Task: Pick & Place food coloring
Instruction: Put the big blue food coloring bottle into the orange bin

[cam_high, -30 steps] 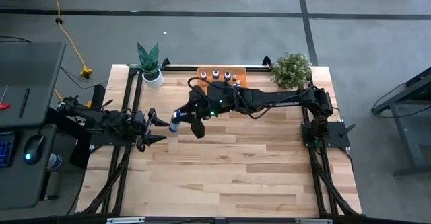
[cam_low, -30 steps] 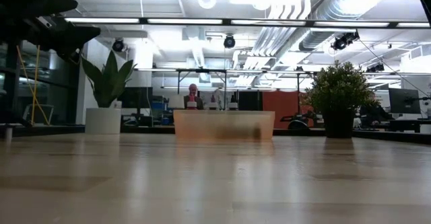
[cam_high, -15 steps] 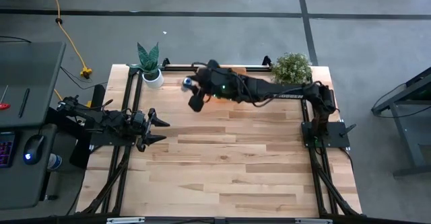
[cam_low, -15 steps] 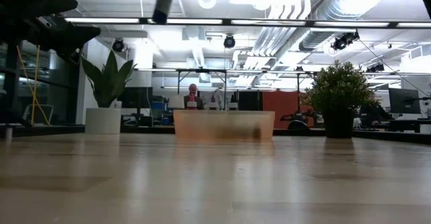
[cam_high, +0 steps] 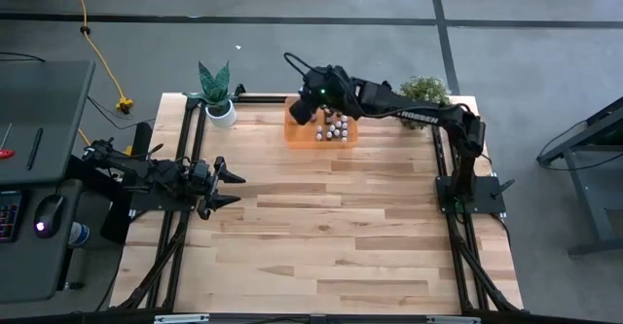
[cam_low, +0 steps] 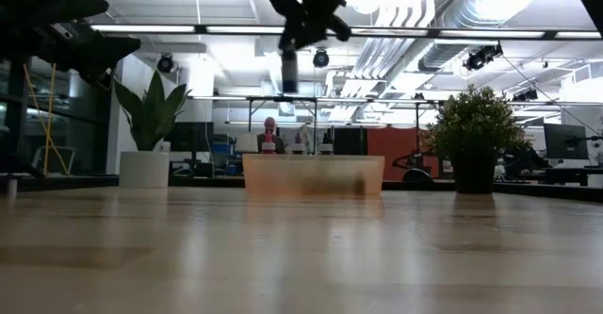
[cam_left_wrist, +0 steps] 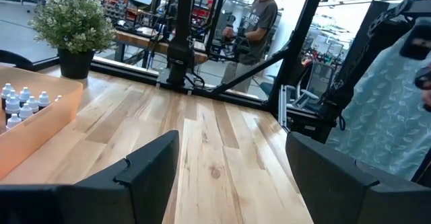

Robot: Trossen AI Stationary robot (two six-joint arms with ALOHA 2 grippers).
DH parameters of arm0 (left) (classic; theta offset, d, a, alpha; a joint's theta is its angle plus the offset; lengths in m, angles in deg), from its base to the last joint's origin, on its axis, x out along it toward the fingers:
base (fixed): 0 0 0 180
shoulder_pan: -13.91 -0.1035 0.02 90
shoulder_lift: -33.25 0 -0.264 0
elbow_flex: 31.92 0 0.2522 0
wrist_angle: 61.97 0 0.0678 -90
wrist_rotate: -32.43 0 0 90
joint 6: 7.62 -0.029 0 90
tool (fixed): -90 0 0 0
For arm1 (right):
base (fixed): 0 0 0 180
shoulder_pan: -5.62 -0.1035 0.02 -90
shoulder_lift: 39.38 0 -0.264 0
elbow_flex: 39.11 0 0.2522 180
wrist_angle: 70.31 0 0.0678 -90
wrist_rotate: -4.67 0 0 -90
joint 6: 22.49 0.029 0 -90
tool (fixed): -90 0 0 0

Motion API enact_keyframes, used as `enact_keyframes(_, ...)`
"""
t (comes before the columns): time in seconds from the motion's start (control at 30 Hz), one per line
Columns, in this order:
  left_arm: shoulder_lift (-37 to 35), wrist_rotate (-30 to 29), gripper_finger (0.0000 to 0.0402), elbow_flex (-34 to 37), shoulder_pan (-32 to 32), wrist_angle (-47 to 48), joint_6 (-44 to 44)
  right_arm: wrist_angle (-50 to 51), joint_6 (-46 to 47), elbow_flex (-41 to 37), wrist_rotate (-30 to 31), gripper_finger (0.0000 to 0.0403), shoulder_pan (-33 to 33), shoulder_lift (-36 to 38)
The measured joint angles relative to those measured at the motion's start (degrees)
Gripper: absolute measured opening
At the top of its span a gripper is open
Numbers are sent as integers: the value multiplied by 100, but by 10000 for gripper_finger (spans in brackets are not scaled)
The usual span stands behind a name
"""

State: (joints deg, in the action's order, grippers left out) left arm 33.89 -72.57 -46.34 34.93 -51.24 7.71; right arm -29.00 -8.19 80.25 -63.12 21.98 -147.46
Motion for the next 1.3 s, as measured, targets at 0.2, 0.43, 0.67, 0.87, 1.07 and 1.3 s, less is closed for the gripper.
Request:
enact_keyframes(0.2,2,0,271,0,-2,0,0,560,-71,0,-244,111,106,-211)
enact_keyframes(0.43,1,0,271,0,-1,0,0,599,-78,-2,-525,111,109,-525)
enact_keyframes(0.67,2,0,271,0,0,0,0,-236,46,-757,-596,111,83,-513)
enact_keyframes(0.87,2,1,271,0,-1,1,0,-1472,94,-1748,-297,111,69,-174)
enact_keyframes(1.07,2,0,271,0,0,-2,0,-2228,405,-2505,70,111,59,-32)
enact_keyframes(1.3,2,0,271,0,0,0,0,-2631,421,-2776,152,111,105,-29)
